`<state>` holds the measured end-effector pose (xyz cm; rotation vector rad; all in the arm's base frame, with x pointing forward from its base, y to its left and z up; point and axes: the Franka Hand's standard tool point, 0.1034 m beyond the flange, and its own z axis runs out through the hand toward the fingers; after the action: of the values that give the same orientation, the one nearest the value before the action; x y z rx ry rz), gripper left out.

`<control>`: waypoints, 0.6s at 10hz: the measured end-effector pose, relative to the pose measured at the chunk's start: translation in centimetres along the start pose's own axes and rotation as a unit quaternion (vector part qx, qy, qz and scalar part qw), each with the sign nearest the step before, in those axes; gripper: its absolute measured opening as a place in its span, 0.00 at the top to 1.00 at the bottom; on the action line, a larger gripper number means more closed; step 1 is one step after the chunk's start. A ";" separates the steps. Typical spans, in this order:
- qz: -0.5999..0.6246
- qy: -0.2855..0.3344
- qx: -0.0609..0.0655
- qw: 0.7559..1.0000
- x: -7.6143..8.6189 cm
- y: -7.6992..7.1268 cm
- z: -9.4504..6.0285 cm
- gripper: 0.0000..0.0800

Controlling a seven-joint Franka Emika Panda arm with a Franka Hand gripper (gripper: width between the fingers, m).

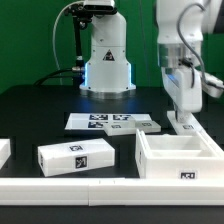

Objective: Assemble cabinet

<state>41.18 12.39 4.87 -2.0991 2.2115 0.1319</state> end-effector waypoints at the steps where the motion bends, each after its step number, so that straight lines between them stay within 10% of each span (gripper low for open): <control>1: 0.002 -0.003 0.007 1.000 0.0 -0.3 -0.6 0.92; 4: 0.001 0.001 0.002 1.000 0.1 -0.1 -0.1 0.92; 6: 0.020 -0.009 -0.031 0.999 1.3 0.4 0.0 0.92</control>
Offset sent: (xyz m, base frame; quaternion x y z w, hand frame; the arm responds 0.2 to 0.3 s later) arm 0.0000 0.0000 0.0000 0.0000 0.0000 0.0000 1.0000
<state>40.71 11.17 4.71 -2.0753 2.2681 0.2238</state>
